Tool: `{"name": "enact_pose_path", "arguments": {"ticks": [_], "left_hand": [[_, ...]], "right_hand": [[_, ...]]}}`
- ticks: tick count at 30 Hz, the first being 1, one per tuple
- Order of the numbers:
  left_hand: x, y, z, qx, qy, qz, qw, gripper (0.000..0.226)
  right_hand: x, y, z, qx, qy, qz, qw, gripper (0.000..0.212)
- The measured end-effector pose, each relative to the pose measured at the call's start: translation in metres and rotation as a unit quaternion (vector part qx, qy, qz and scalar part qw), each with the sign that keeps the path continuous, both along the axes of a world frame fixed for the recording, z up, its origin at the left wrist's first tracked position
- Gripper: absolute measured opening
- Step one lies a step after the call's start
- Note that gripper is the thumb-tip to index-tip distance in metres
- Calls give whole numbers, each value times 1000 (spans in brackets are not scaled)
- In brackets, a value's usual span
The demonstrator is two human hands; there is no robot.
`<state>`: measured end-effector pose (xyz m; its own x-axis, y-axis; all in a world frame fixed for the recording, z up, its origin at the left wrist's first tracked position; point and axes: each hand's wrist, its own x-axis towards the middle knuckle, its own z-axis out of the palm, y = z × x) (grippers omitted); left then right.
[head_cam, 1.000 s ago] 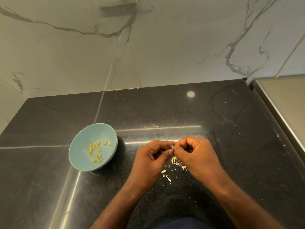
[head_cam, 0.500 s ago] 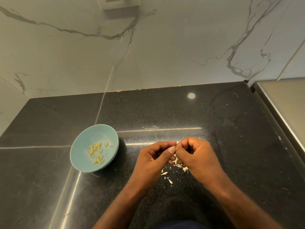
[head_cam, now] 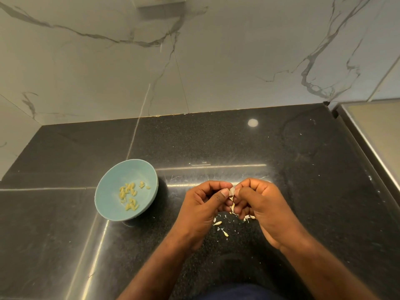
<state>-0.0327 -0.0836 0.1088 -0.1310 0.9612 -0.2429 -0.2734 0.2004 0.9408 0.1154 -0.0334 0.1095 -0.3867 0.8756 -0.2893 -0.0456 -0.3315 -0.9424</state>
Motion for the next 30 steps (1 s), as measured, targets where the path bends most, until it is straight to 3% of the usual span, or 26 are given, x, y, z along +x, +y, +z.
{"name": "enact_pose_path", "arguments": {"ticks": [5,8,11,13,15,19,21,25,30], "left_hand": [[-2,1,0,-27,-109,37,993,29],[-5,0,-2,-34,-130,55,989,31],[-11,-3,-8,-49,-124,83,988,29],[-18,-4,-13,-59,-112,106,986,24],[-29,-7,-19,-69,-89,134,985,23],[-56,-12,-23,-74,-37,203,976,25],[-74,-15,-22,-61,35,242,968,20],[-117,-18,-20,-68,229,309,920,15],[-153,-19,-26,-106,318,337,880,12]], "right_hand": [[0,0,-1,-43,42,-8,998,21],[0,1,-4,-35,26,-22,999,23],[1,8,-9,52,-69,-33,996,8],[2,14,-14,96,-140,-30,985,16],[1,19,-16,100,-150,-33,983,22],[-7,17,-22,106,-150,-51,982,3],[-12,13,-25,100,-154,-39,982,5],[-22,-1,-29,87,-151,13,985,7],[-32,-9,-36,86,-135,41,986,9]]}}
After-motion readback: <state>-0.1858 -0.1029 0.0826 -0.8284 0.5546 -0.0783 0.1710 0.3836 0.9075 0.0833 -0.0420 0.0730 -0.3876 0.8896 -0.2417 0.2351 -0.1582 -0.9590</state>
